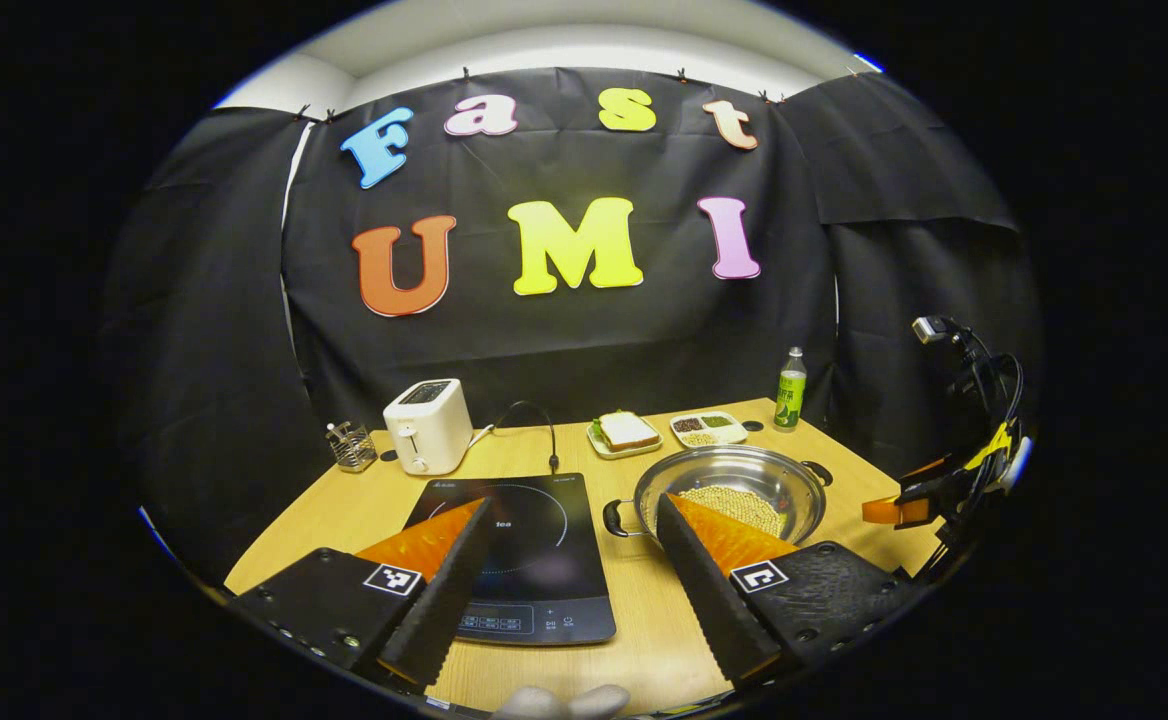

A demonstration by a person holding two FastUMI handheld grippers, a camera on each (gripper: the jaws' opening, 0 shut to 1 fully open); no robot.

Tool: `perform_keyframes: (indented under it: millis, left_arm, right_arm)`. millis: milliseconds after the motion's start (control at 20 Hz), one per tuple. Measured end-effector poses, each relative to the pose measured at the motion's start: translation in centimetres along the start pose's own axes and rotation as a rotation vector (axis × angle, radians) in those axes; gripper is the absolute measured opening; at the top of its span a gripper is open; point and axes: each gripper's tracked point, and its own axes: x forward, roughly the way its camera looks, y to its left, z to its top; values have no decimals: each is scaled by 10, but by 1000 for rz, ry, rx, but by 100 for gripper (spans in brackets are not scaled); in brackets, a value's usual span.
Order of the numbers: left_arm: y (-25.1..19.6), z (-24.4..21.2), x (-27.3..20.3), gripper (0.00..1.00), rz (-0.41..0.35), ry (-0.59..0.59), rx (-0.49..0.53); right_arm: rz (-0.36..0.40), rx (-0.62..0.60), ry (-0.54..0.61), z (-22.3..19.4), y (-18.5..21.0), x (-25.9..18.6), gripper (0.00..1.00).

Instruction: First push the handle of the pot to place it horizontally, then grasp the pot with both hands and set it on the induction cooktop.

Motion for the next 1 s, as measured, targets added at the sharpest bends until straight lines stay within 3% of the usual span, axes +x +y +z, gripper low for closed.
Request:
perform_keyframes:
  millis: [250, 650, 1000]
  left_arm:
    - [-17, -19, 49, 97, -11, 67, -48]
    - [-38, -71, 139, 97, 40, 240, -37]
    - [-56, -96, 183, 97, 40, 333, -17]
  right_arm:
    - [18, -10, -7, 27, 0, 25, 100]
    - [79, -60, 76, 55, -6, 100, 100]
    - [108, -75, 147, 64, -7, 153, 100]
